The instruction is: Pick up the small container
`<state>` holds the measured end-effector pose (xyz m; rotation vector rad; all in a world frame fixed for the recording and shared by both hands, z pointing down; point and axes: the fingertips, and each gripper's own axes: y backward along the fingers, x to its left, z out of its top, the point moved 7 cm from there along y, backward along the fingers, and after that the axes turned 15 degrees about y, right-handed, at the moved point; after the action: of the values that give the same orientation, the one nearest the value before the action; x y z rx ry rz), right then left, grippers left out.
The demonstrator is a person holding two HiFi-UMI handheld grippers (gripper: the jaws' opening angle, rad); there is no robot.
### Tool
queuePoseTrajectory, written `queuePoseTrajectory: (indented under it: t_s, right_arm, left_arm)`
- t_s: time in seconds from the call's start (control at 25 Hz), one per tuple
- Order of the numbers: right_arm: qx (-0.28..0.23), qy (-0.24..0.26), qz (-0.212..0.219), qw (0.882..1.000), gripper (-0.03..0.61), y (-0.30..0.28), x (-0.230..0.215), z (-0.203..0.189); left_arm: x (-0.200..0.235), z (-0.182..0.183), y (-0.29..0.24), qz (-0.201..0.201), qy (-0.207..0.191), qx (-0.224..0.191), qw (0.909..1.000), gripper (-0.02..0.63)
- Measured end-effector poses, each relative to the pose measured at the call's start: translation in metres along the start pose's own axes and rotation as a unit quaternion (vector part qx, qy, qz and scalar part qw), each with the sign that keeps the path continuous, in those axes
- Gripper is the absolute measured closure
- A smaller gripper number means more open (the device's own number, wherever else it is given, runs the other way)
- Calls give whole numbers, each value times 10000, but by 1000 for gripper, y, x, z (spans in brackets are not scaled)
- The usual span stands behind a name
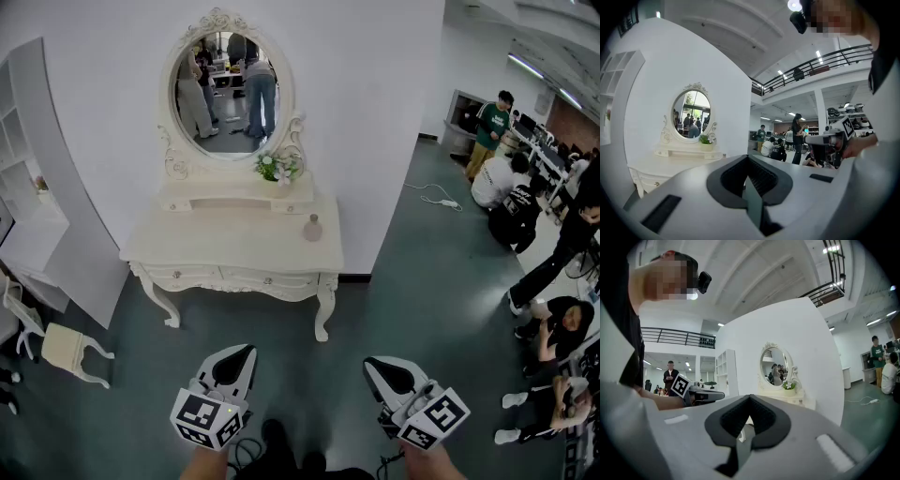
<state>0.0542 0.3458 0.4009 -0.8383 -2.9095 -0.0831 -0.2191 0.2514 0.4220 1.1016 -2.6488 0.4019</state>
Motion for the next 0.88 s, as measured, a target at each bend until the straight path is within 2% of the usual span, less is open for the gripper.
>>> queuePoseTrajectory:
  t_s: [0.12,0.32,0.44,0.6,0.88]
  right_arm:
    - [-16,41,23,10000,570,30,10,2]
    - [-92,-64,88,9999,569,54,18,3]
    - [-143,-154,59,9998,569,62,21,4]
    - [-214,-137,150,9996,569,68,28,6]
    - [-324,-187,269,9989,569,80,28,15]
  left_arm:
    - [-32,-4,11,88,-2,53,9999,609]
    - [-67,-9,21,75,-421,211,9989,607]
    - [-75,-11,24,59,-444,262,9986,609]
    - [-82,-11,29,127,-672,252,9973,607]
    - [-85,-14,36,228,-671,201,9973,607]
